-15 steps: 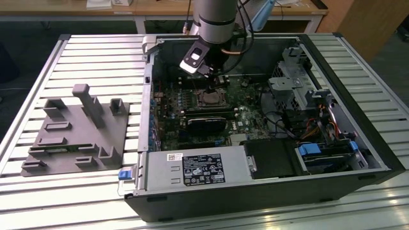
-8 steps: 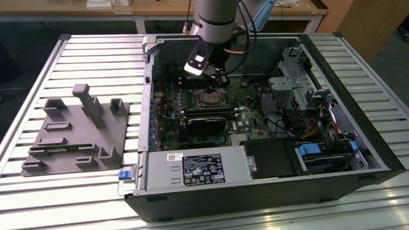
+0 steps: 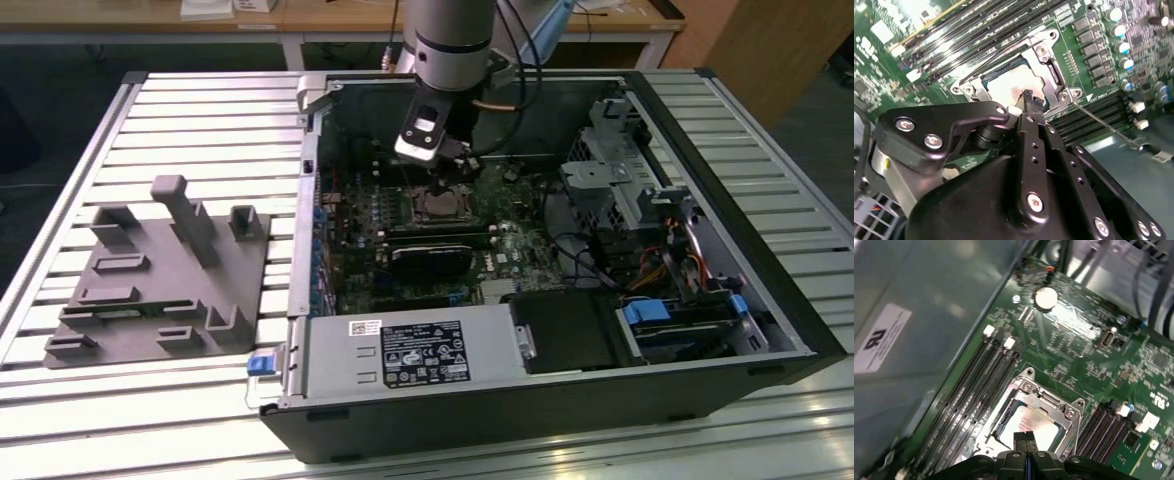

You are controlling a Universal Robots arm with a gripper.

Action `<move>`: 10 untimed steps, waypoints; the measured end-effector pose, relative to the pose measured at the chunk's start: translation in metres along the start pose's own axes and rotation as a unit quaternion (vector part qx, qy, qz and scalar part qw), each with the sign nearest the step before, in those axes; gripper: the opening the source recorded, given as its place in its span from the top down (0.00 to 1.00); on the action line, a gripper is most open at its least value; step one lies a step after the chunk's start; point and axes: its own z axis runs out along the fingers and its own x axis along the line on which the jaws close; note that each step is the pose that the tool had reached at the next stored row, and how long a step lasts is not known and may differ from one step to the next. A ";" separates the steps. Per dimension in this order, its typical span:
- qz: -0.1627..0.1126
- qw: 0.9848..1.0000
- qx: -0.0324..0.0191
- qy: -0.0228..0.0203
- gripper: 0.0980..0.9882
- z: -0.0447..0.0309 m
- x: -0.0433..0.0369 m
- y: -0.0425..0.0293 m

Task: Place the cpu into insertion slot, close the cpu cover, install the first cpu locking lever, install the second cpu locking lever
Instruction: 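Close the cpu cover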

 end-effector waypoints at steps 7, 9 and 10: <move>-0.064 0.998 0.000 0.001 0.99 0.0001 0.0000 0.0000; -0.082 0.997 0.001 0.001 0.99 0.0002 0.0000 0.0000; -0.091 0.996 0.001 0.001 0.99 0.0002 0.0000 0.0000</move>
